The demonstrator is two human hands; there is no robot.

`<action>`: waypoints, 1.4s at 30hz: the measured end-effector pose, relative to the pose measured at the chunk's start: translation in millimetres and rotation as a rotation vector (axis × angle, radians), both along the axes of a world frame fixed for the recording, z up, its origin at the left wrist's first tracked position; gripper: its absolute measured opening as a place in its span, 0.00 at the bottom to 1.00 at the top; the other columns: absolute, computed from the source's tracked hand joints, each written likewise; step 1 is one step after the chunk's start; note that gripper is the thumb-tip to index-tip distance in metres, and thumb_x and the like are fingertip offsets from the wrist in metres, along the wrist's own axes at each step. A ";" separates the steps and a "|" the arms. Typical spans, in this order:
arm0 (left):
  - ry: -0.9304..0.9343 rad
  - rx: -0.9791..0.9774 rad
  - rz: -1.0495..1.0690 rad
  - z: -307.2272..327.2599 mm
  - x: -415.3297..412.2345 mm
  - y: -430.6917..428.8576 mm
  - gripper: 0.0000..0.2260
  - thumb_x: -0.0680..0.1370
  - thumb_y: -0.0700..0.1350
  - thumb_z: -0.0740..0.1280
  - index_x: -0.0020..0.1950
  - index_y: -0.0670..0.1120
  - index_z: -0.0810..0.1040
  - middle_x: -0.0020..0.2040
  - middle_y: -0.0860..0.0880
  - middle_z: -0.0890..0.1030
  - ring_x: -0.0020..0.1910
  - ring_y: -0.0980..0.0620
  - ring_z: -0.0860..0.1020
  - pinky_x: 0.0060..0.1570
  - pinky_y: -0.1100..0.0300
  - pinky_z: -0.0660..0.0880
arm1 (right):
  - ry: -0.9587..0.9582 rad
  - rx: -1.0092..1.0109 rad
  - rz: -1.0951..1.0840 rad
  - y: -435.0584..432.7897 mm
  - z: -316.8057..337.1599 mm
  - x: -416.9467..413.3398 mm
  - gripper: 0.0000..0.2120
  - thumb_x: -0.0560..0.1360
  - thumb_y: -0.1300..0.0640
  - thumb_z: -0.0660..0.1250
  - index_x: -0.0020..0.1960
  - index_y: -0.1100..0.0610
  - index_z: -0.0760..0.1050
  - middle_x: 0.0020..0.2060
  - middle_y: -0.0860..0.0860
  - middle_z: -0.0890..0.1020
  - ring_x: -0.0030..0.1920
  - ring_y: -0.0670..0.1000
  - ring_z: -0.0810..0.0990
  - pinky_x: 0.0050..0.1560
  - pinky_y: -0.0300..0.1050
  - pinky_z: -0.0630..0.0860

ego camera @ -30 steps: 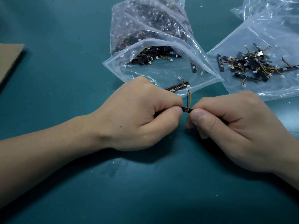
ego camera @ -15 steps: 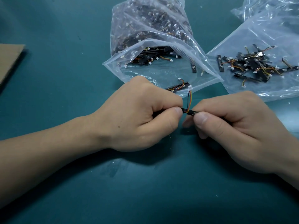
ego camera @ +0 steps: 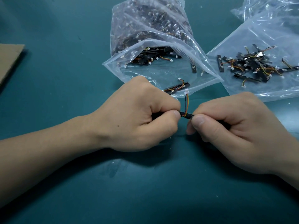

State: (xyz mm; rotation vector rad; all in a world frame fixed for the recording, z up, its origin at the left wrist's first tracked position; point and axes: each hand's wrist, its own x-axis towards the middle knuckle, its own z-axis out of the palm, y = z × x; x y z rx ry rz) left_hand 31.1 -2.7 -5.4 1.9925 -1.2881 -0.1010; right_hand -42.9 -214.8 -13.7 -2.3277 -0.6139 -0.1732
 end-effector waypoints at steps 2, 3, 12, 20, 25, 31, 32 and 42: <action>0.029 -0.026 -0.024 0.5 0.7 1.4 0.16 0.77 0.39 0.60 0.29 0.44 0.61 0.27 0.48 0.58 0.27 0.51 0.58 0.29 0.64 0.57 | 0.028 0.032 0.017 -1.8 0.2 -0.7 0.16 0.82 0.51 0.59 0.40 0.52 0.81 0.29 0.45 0.76 0.31 0.46 0.76 0.33 0.40 0.70; 0.044 -0.038 -0.035 0.8 1.0 2.2 0.16 0.77 0.40 0.59 0.30 0.45 0.60 0.27 0.48 0.58 0.27 0.51 0.58 0.29 0.64 0.56 | 0.041 0.030 0.031 -3.2 -0.2 -0.9 0.16 0.81 0.51 0.59 0.39 0.54 0.80 0.28 0.47 0.75 0.31 0.47 0.75 0.33 0.43 0.71; 0.008 -0.101 0.058 -0.7 -0.2 4.9 0.13 0.79 0.44 0.59 0.38 0.43 0.77 0.28 0.55 0.69 0.28 0.56 0.68 0.32 0.64 0.63 | 0.050 0.004 0.096 -7.1 -3.5 -0.3 0.19 0.79 0.54 0.60 0.32 0.59 0.73 0.26 0.51 0.70 0.28 0.52 0.71 0.31 0.50 0.68; -0.144 -0.160 0.397 -4.2 2.4 -2.2 0.08 0.77 0.41 0.64 0.53 0.45 0.82 0.44 0.58 0.78 0.44 0.54 0.75 0.50 0.57 0.71 | 0.079 0.295 -0.232 -4.8 -5.7 3.9 0.15 0.85 0.50 0.59 0.46 0.50 0.82 0.29 0.51 0.78 0.26 0.45 0.73 0.29 0.34 0.66; -0.248 0.210 0.473 -12.4 3.0 -5.1 0.12 0.76 0.52 0.62 0.57 0.58 0.80 0.61 0.62 0.78 0.64 0.54 0.70 0.59 0.58 0.54 | 0.025 -0.148 -0.145 -0.1 -4.8 -2.1 0.21 0.81 0.45 0.57 0.37 0.54 0.77 0.27 0.47 0.74 0.30 0.48 0.75 0.34 0.53 0.72; -0.275 0.246 0.441 -12.5 2.7 -6.4 0.10 0.77 0.52 0.63 0.56 0.58 0.79 0.60 0.63 0.80 0.63 0.54 0.73 0.59 0.53 0.57 | 0.025 -0.154 -0.124 1.3 -2.1 -2.0 0.22 0.81 0.45 0.57 0.37 0.56 0.78 0.27 0.48 0.75 0.30 0.49 0.74 0.33 0.54 0.72; -0.267 0.228 0.450 -12.6 2.8 -6.4 0.07 0.77 0.51 0.64 0.54 0.58 0.79 0.58 0.62 0.81 0.62 0.54 0.74 0.58 0.54 0.57 | 0.028 -0.142 -0.128 1.5 -2.2 -2.0 0.21 0.81 0.45 0.57 0.37 0.56 0.78 0.27 0.48 0.76 0.30 0.49 0.75 0.33 0.54 0.72; -0.284 0.020 0.425 -11.5 3.1 -7.0 0.03 0.81 0.48 0.65 0.51 0.54 0.78 0.51 0.60 0.78 0.53 0.55 0.74 0.56 0.56 0.58 | 0.043 0.162 -0.306 5.7 -6.5 -2.5 0.10 0.77 0.42 0.69 0.51 0.46 0.71 0.30 0.48 0.79 0.26 0.50 0.73 0.30 0.31 0.66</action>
